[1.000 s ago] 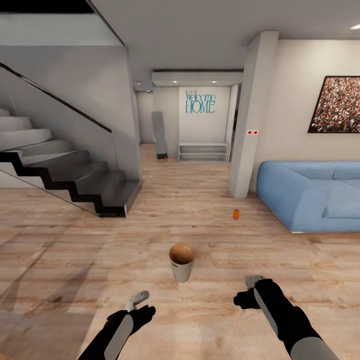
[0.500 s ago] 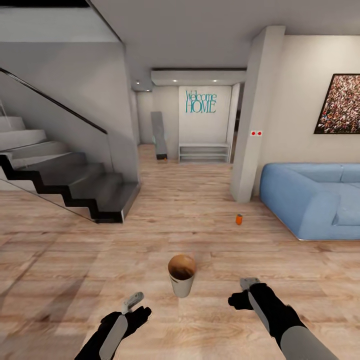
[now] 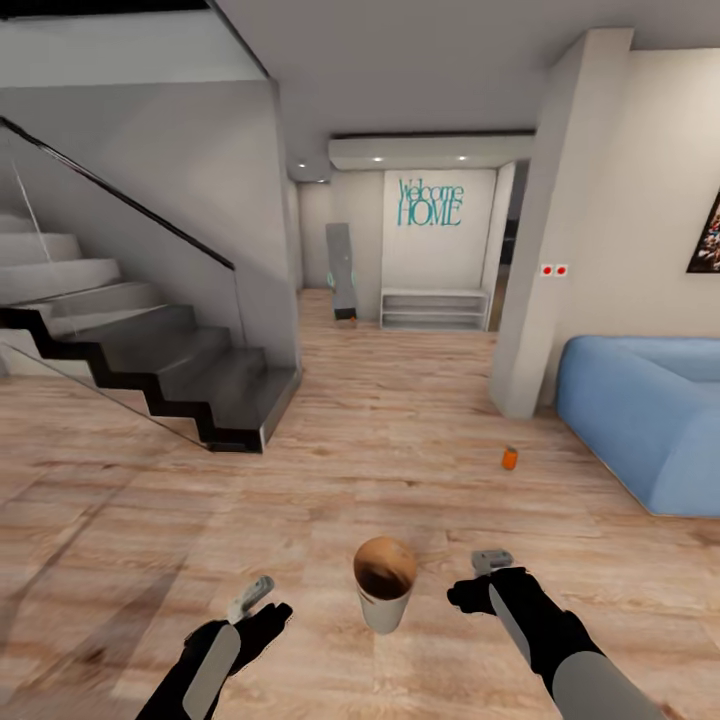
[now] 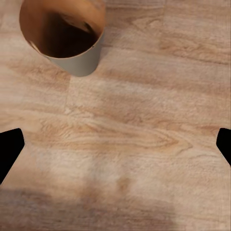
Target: Put the three can of soda from the living room inside the tash can in the kitchen.
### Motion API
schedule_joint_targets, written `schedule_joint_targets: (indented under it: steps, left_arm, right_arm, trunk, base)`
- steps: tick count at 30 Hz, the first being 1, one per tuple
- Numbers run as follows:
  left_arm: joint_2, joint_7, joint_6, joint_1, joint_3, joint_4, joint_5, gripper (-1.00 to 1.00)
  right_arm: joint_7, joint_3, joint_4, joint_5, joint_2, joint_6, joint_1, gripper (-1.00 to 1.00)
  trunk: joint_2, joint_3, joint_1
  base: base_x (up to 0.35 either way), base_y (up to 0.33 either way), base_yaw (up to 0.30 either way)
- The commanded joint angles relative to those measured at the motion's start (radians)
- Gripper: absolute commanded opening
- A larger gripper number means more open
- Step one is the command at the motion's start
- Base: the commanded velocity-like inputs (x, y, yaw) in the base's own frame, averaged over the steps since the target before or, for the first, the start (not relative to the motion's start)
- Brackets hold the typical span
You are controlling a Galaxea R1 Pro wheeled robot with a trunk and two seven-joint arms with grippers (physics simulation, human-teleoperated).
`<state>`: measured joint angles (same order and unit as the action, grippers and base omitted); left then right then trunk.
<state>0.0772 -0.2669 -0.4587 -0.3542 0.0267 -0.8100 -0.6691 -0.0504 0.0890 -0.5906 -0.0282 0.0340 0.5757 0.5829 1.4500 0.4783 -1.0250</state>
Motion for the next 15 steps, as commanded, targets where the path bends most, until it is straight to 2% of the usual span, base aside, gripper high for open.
schedule_joint_targets:
  steps: [1, 8, 15]
  left_arm:
    - [0.000, 0.000, 0.000, 0.000, 0.000, -0.001, 0.001, 1.00]
    - [0.002, -0.002, 0.000, 0.001, 0.000, 0.005, 0.002, 1.00]
    - [0.003, -0.004, 0.000, 0.000, -0.001, 0.010, 0.002, 1.00]
  right_arm:
    - [0.000, 0.000, 0.000, 0.000, 0.000, 0.000, 0.000, 1.00]
    - [0.003, -0.001, 0.010, 0.000, 0.000, 0.015, 0.002, 1.00]
    - [0.002, -0.008, 0.129, -0.004, 0.001, 0.026, 0.047, 1.00]
  trunk:
    - [0.000, 0.000, 0.000]
    - [0.000, 0.000, 0.000]
    - [0.000, 0.000, 0.000]
  base:
    - [0.346, 0.000, 0.293]
    - [0.346, 0.000, 0.296]
    - [0.346, 0.000, 0.286]
